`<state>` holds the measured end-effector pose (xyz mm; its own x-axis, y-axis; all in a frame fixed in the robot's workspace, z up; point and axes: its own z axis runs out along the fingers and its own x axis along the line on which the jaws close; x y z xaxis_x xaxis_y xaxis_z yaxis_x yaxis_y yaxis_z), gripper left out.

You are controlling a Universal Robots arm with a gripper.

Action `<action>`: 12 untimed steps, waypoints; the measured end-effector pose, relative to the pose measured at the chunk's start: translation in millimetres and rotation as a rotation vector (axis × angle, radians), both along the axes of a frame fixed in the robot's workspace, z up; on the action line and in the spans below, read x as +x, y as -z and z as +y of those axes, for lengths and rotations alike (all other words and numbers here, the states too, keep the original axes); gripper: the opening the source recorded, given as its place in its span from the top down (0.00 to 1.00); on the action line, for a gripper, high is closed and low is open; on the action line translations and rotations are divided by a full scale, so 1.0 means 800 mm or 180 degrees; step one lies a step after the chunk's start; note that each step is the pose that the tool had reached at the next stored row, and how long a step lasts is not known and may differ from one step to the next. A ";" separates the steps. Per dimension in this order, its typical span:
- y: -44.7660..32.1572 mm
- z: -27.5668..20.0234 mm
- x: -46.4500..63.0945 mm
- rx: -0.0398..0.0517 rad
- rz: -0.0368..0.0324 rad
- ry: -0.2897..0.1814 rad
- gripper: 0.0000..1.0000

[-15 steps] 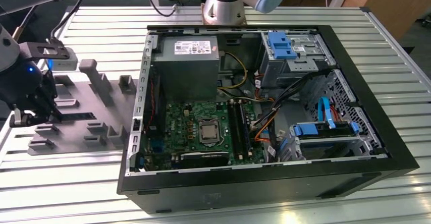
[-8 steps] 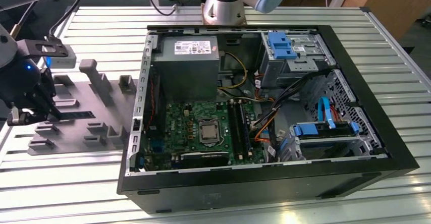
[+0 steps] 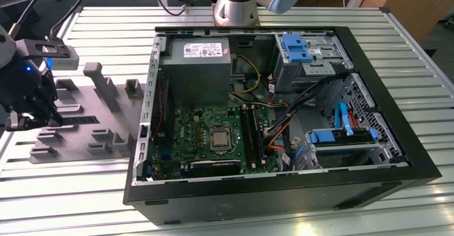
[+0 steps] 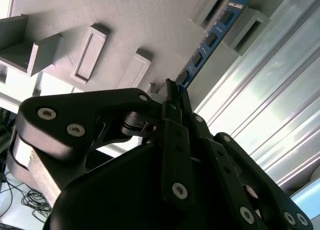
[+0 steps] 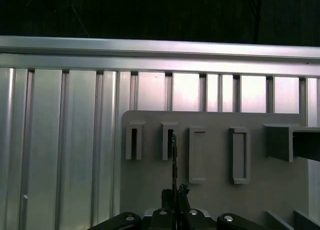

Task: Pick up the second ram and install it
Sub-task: 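Pick up the second ram and move it above second insertion slot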

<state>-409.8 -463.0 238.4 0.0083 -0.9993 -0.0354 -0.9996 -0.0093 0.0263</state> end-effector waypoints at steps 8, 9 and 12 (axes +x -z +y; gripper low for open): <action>-0.0056 0.0001 0.000 0.0000 0.0000 0.0000 0.86; -0.0063 0.0001 0.000 0.0000 0.0000 0.0000 0.86; -0.0085 0.0001 0.000 0.0000 -0.0001 0.0000 0.86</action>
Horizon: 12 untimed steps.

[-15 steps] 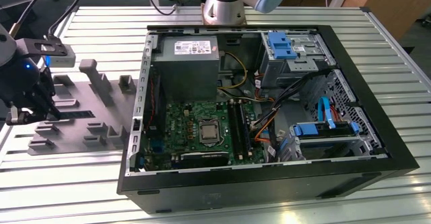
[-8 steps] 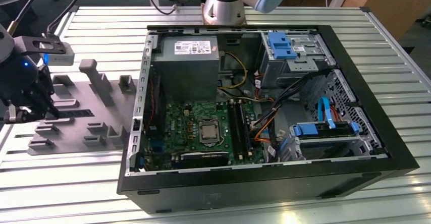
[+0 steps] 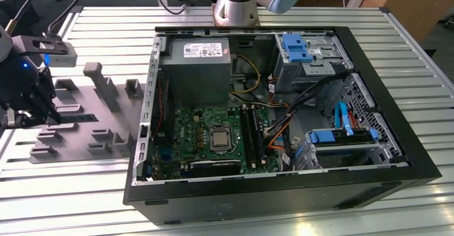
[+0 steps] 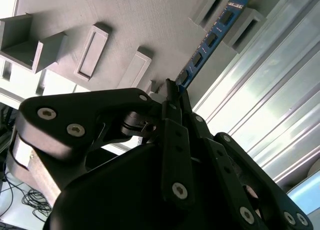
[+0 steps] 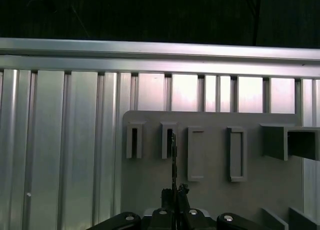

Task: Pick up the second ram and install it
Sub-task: 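Pick up the second ram and move it above second insertion slot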

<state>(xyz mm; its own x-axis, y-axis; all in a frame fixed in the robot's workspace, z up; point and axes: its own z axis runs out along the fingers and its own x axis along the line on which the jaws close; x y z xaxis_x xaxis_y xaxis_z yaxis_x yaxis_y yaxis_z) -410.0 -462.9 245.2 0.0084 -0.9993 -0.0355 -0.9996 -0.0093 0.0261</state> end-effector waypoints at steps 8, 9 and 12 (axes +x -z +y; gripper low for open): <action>-0.0056 0.0001 0.000 0.0000 0.0000 0.0000 0.86; -0.0063 0.0001 0.000 0.0000 0.0000 0.0000 0.86; -0.0085 0.0001 0.000 0.0000 0.0000 0.0000 0.86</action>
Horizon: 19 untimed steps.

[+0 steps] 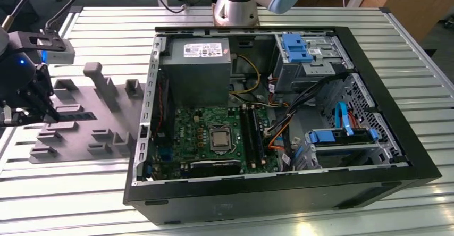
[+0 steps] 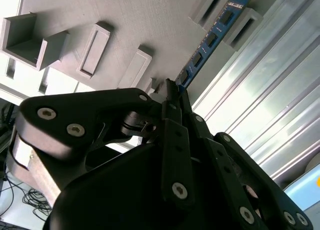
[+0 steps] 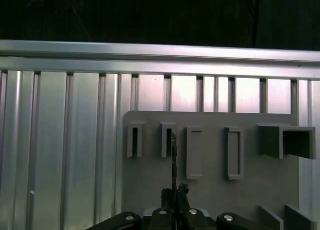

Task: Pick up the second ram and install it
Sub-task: 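Pick up the second ram and move it above second insertion slot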

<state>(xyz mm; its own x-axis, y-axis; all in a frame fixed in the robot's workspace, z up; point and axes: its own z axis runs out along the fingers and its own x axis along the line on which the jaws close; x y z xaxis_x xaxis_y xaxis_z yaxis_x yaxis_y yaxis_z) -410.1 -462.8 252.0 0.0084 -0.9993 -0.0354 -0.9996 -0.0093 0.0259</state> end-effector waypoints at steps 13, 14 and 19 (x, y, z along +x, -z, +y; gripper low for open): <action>-0.0105 0.0001 0.000 0.0000 0.0000 0.0000 0.86; -0.0113 0.0001 0.000 0.0000 0.0000 0.0000 0.86; -0.0155 0.0001 0.000 0.0000 -0.0001 0.0000 0.86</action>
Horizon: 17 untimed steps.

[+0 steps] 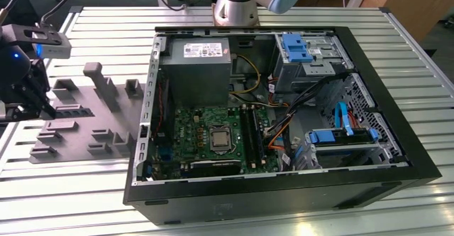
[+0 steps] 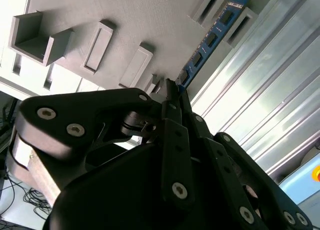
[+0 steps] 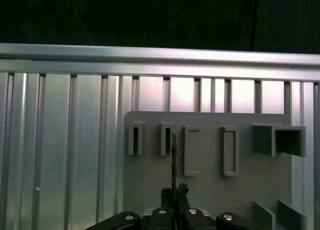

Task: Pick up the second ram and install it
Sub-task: 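Pick up the second ram and move it above second insertion slot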

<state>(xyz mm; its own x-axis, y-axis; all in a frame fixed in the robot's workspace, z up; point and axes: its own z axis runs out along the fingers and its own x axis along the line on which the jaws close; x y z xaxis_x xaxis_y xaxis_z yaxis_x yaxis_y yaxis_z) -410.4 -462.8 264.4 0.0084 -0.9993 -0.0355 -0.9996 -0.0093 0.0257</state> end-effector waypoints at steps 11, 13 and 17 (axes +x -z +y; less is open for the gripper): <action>-0.0093 0.0000 0.000 0.0000 -0.0001 0.0000 0.86; -0.0110 0.0001 0.000 0.0000 -0.0001 0.0000 0.86; -0.0143 0.0001 -0.001 0.0000 -0.0002 0.0000 0.86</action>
